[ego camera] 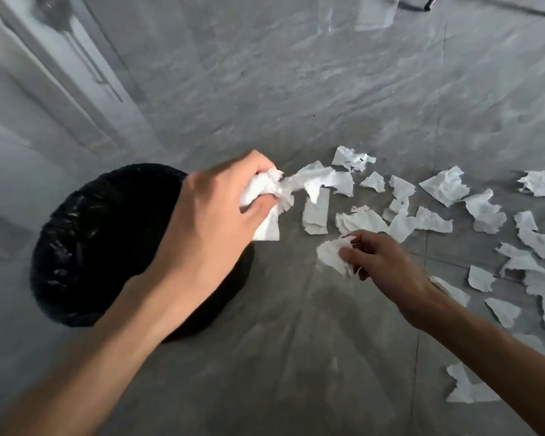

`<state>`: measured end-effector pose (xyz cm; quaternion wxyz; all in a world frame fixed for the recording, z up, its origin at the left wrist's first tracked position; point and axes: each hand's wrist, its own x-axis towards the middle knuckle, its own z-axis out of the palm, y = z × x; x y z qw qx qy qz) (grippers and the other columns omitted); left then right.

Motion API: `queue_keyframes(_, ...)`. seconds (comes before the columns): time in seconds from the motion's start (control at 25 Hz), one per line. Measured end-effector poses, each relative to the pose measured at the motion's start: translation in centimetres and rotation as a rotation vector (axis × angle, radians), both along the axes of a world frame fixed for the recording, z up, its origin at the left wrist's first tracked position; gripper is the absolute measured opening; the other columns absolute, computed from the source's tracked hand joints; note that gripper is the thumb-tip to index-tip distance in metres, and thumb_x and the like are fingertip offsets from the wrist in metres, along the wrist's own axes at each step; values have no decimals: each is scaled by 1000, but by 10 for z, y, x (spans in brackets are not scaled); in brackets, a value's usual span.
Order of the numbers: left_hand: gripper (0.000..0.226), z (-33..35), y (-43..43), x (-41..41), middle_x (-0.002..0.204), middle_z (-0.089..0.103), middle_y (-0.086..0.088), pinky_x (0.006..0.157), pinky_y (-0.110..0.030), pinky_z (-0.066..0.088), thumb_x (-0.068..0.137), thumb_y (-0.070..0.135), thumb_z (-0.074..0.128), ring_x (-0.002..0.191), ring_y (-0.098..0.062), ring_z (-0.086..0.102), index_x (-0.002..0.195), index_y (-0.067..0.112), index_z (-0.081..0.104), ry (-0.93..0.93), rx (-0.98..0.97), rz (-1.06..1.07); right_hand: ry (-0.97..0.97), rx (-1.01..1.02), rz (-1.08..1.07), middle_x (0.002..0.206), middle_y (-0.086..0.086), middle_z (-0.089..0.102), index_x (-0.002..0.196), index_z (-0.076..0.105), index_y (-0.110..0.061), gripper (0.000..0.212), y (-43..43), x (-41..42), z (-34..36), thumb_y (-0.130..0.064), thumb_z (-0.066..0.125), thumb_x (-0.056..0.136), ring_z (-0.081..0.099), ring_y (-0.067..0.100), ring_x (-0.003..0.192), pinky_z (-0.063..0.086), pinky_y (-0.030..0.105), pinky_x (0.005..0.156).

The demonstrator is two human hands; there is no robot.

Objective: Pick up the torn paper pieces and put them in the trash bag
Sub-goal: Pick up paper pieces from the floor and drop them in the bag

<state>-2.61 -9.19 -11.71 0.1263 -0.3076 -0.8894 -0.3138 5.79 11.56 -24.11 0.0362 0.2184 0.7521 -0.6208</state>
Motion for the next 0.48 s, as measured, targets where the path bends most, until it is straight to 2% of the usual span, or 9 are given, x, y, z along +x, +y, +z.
queue_keyframes(0.12, 12, 16, -49, -17, 61, 56, 9, 56, -13, 37, 77, 24, 69, 61, -6, 49, 88, 23, 63, 17, -41, 184, 130, 20, 83, 54, -10, 58, 78, 68, -23, 9, -31, -28, 40, -17, 64, 83, 51, 6, 52, 42, 26, 55)
queue_keyframes(0.28, 17, -24, -117, -46, 70, 63, -7, 54, -24, 33, 76, 18, 73, 64, -23, 55, 91, 14, 67, -137, -169, 436, 315, 21, 174, 54, -9, 55, 77, 68, -22, 7, -84, -68, 90, -19, 63, 82, 48, 3, 49, 39, 26, 55)
queue_keyframes(0.4, 29, -61, -150, -54, 95, 68, -10, 69, -31, 47, 80, 17, 72, 80, -21, 61, 107, 15, 63, -333, -218, 476, 401, -8, 220, 51, -11, 54, 73, 67, -23, 8, -126, -97, 113, -22, 65, 81, 47, 4, 48, 38, 23, 52)
queue_keyframes(0.48, 45, -73, -164, -52, 113, 64, -11, 82, -34, 50, 81, 17, 71, 96, -24, 62, 122, 13, 54, -450, -181, 503, 364, -22, 242, 52, -11, 56, 72, 67, -23, 8, -152, -115, 116, -20, 66, 79, 49, 6, 48, 39, 23, 52)
